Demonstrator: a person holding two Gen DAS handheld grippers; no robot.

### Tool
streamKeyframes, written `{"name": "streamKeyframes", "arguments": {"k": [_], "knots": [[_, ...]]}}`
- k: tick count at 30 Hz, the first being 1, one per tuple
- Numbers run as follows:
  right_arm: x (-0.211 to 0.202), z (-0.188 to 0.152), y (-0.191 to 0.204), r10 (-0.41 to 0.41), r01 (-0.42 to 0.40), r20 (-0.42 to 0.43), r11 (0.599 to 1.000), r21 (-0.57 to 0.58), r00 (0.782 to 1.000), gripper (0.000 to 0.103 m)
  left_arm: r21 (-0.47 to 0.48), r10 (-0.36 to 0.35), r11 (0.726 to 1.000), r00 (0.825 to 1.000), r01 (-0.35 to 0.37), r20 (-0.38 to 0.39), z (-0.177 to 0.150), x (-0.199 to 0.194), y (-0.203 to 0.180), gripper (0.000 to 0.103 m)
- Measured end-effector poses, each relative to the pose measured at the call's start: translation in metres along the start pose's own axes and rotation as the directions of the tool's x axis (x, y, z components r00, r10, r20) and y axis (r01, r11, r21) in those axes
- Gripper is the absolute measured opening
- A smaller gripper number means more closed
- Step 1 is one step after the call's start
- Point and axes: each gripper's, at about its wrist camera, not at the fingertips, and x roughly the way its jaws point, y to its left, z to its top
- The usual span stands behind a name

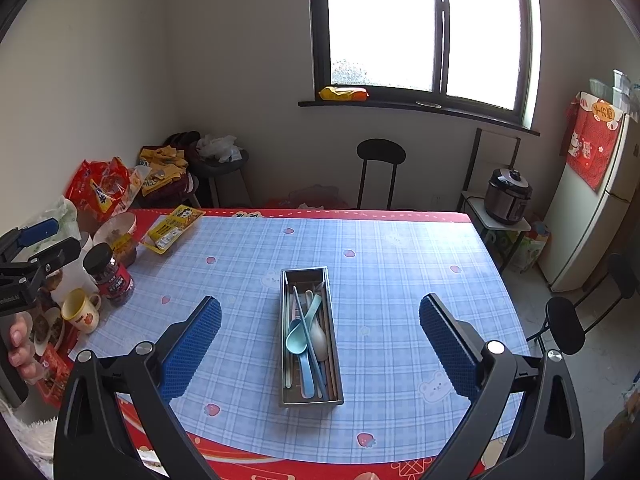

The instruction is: Organize utensils

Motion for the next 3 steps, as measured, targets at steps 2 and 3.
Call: {"name": "streamKeyframes", "arguments": {"k": [2, 3], "knots": [[0.0012, -0.0001, -0.0006, -0.001, 0.001, -0.002, 1.0, 0.001, 1.0, 0.097, -0.001, 0.002, 1.0, 1.0, -0.002, -0.001, 0.0002, 0.0007, -0.0003, 0.097], [0.0016, 0.0, -0.0011, 0.0, 0.0, -0.003, 1.0, 0.0, 1.0, 0.097, -0.002, 0.004, 1.0, 1.0, -0.004, -0.002, 0.0003, 0.001, -0.0004, 0.097]]}}
